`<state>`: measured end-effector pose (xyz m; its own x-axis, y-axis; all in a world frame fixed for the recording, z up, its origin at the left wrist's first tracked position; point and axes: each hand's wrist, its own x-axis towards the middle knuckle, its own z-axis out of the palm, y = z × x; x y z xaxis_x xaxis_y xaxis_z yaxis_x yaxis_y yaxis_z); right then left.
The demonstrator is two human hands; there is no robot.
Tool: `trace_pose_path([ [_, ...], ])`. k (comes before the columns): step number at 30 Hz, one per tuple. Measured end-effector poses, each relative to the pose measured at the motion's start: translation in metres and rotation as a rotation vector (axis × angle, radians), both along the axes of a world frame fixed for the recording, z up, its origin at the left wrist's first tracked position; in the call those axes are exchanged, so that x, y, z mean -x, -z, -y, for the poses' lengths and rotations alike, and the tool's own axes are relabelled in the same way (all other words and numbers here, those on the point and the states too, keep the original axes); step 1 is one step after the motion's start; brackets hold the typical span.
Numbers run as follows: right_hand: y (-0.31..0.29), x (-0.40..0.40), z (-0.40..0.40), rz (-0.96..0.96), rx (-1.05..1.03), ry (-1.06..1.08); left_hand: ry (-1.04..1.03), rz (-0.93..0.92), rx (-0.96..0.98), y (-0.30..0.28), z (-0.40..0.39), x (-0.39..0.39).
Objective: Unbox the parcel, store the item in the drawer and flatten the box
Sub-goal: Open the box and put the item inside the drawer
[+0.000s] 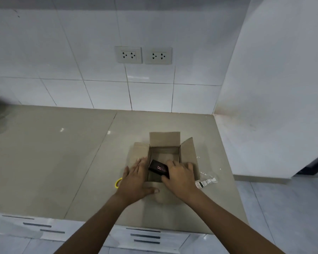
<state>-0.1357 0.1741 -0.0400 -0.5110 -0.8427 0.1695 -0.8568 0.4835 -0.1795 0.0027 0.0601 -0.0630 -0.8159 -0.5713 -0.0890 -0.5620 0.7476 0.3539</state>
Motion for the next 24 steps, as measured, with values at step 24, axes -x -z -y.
trace_pose_path([
  [24,0.051,-0.064,-0.077,-0.186,0.093,-0.273,-0.174,-0.502,-0.179,0.003,-0.009,-0.082],
])
